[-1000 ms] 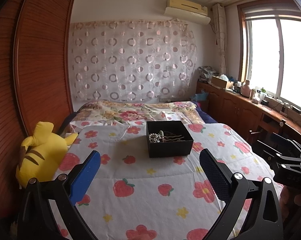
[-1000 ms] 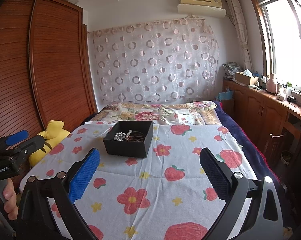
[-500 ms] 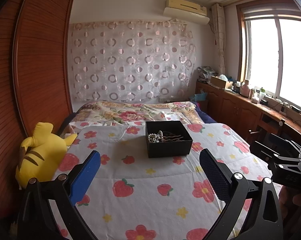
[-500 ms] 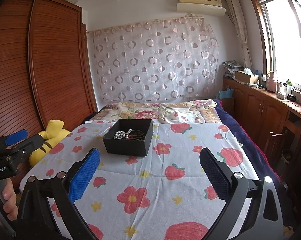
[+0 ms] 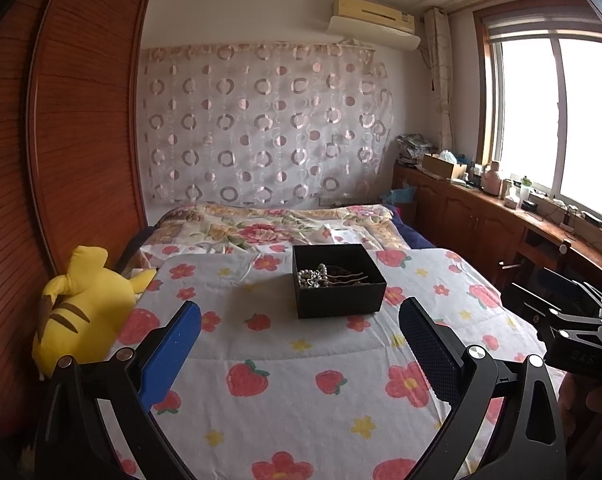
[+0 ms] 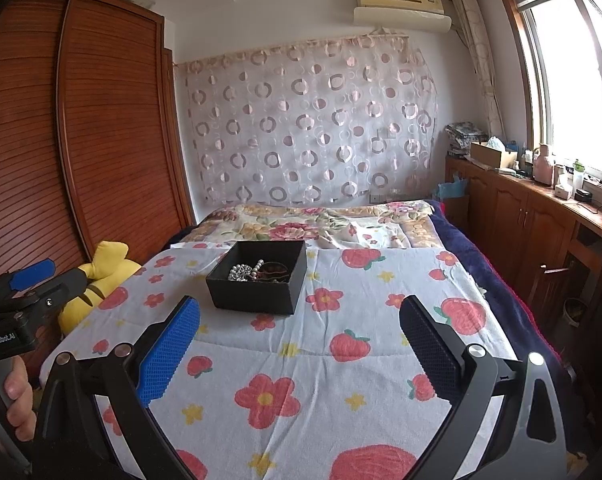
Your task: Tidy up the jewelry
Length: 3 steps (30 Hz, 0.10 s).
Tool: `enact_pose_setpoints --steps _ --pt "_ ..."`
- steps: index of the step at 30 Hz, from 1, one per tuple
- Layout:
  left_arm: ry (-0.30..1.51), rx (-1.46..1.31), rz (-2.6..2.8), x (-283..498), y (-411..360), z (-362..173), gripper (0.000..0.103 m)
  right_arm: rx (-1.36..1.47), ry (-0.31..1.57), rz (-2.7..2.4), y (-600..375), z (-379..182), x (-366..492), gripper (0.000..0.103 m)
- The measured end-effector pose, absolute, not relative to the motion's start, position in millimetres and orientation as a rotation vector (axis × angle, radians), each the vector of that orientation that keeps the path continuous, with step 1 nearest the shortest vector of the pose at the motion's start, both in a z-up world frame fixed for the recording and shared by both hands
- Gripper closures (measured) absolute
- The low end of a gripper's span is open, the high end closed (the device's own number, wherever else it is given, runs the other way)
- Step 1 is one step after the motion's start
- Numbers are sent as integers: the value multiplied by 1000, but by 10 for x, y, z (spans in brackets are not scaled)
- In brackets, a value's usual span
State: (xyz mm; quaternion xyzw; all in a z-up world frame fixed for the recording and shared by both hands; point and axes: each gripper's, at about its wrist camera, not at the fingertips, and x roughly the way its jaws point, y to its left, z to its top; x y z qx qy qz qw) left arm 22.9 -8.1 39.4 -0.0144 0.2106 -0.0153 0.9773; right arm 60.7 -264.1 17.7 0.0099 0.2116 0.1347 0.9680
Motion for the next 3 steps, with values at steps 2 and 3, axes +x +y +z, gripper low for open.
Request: enact_pose_setpoints --steps 2,3 --pt "424 -26 -29 228 -83 391 7 20 428 272 -2633 164 601 2" --pt "424 -24 -29 232 -84 389 7 20 428 272 -2631 159 601 2"
